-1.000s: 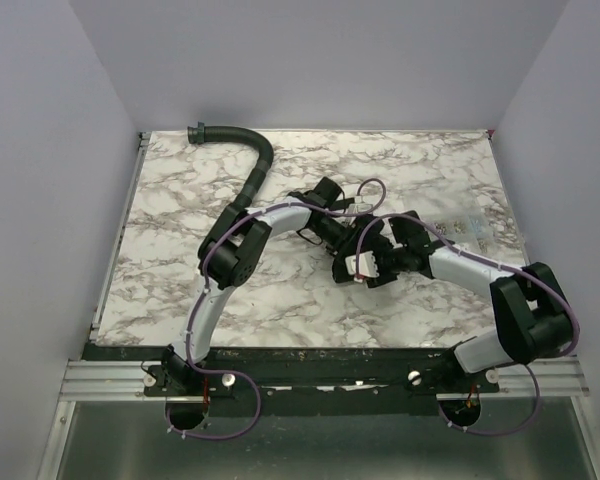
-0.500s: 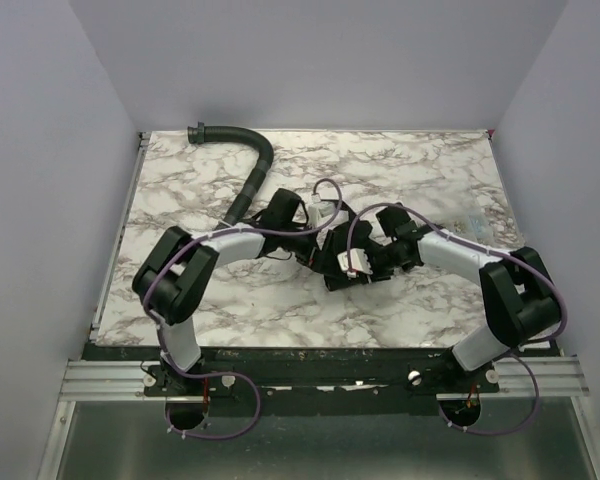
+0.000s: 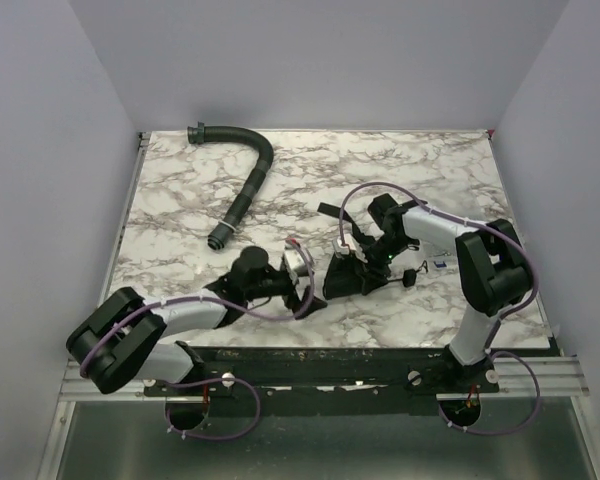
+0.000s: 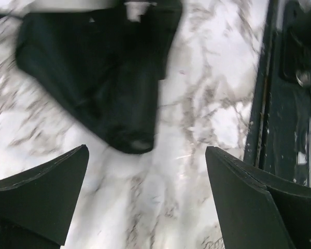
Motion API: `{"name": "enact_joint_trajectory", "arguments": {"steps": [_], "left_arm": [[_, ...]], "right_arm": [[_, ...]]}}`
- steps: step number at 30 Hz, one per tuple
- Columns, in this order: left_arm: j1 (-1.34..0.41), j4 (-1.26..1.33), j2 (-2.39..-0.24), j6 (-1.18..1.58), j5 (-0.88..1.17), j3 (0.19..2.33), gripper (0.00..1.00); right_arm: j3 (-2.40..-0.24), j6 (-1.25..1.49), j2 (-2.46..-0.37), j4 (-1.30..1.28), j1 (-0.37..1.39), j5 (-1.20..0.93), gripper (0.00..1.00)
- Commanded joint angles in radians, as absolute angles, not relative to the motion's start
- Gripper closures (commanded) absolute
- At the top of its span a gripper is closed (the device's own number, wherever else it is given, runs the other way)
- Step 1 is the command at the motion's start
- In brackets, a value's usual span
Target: Put away the umbrella
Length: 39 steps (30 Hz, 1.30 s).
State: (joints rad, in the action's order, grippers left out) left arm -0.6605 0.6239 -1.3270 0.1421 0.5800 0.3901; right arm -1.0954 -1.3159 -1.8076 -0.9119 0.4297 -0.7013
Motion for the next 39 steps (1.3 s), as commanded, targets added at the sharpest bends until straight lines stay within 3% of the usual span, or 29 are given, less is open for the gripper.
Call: {"name": "enact_joint_trajectory", "arguments": {"steps": [1,6,14,16,18,21,23,25,29,35,39], "left_arm": [[-0.929,0.633,-1.296,-0.273,0.302,0.424,0.01],[-1.072,0.585,-1.403,-0.445,0.070,0.490,0.01],[-1.122,0.490,-1.661,-0.609,-0.071,0.672,0.05],[-1.120,0.429,-1.713,-0.607,-0.063,0.715,0.17],[-1.112,0.323,-1.755,-0.574,-0.027,0.767,0.41],[-1.089,0.201,-1.787,-0.482,0.059,0.814,0.68],[-1.070,0.158,-1.800,-0.420,0.131,0.813,0.73],[-1.050,0.115,-1.813,-0.357,0.203,0.812,0.78],[-0.971,-0.020,-1.894,-0.253,0.399,0.857,0.83],[-0.892,-0.241,-2.048,-0.156,0.563,1.004,0.83],[-0.851,-0.423,-2.170,-0.084,0.633,1.151,0.82]], "right_arm": [[-1.036,-1.182,-1.927,-1.052,0.433,-0.635,0.78],[-1.037,-1.136,-1.931,-1.009,0.433,-0.635,0.78],[-1.034,-1.123,-1.930,-0.987,0.433,-0.634,0.78],[-1.029,-1.122,-1.924,-0.985,0.433,-0.637,0.77],[-1.029,-1.118,-1.919,-0.983,0.432,-0.642,0.75],[-1.042,-1.116,-1.899,-0.988,0.416,-0.668,0.64],[-1.068,-1.118,-1.864,-0.996,0.372,-0.704,0.53],[-1.120,-1.136,-1.824,-1.027,0.317,-0.736,0.31],[-1.255,-1.204,-1.755,-1.118,0.185,-0.788,0.01],[-1.374,-1.254,-1.654,-1.157,0.046,-0.788,0.00],[-1.223,-1.244,-1.439,-0.916,0.006,-0.807,0.00]]}}
